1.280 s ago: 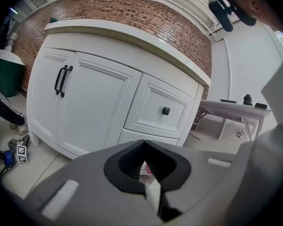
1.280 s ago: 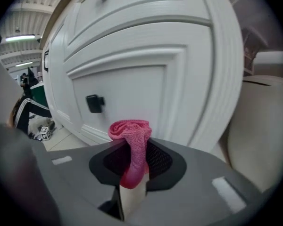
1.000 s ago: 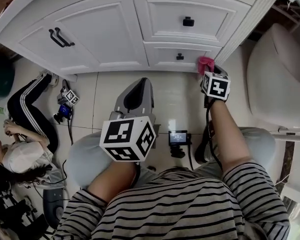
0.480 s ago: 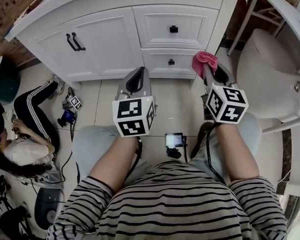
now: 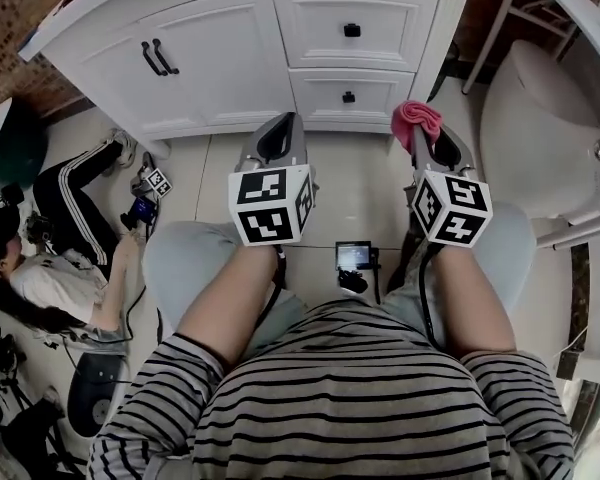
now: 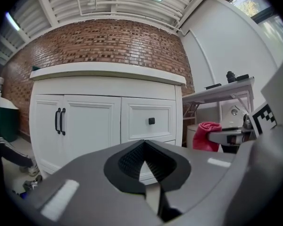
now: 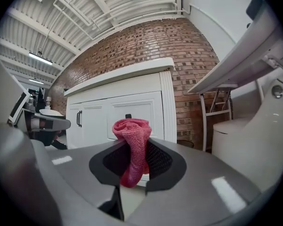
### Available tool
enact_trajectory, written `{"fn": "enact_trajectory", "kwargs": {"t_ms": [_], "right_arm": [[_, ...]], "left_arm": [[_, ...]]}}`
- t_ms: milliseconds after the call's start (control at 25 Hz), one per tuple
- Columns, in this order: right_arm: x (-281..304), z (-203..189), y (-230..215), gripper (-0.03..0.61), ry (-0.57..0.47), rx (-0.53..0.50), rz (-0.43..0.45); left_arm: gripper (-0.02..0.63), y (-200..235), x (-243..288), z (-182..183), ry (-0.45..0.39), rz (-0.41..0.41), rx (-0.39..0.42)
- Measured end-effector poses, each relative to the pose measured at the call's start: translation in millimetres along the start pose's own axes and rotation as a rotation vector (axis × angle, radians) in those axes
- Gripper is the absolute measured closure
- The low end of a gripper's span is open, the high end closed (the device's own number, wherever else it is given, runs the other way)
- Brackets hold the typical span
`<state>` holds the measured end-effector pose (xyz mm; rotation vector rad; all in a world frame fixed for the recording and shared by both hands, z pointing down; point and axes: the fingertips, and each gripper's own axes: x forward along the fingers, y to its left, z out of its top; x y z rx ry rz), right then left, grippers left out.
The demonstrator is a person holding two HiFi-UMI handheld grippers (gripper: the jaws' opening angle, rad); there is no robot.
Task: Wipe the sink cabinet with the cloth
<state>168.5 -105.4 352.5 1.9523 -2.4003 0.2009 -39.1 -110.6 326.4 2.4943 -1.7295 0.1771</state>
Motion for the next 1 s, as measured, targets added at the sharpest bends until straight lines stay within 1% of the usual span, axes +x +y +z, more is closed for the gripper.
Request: {"fn": "enact_trajectory", "kwargs": {"t_ms": [160, 440, 640, 840, 1000], "right_arm": [[2.7, -0.7, -1.8, 0.492, -0.002, 0.004, -0.010], [5.2, -3.0, 3.9, 0.492, 0.002, 0.018, 0.004], [2.8, -2.4, 5.9, 0.492, -0.003, 0.011, -0.002], [1.5, -15.0, 26.5, 0.492, 0.013, 0.022, 0.022], [4.2, -9.7, 18.6, 0.492, 0.021, 0.008, 0.026]], "left_arm": [[0.615, 3.5, -2.3, 0.7, -0.005, 0.006, -0.005], [0.615, -1.5, -1.2, -3.3, 0.005, -0.004, 0.005], [0.615, -1.8, -3.8, -1.7, -0.009, -0.013, 0.001], [0.615, 11.6, -20.3, -7.4, 0.012, 0.003, 0.003], [0.615, 6.0, -14.8, -0.2, 0.004, 0.001, -0.007]]}}
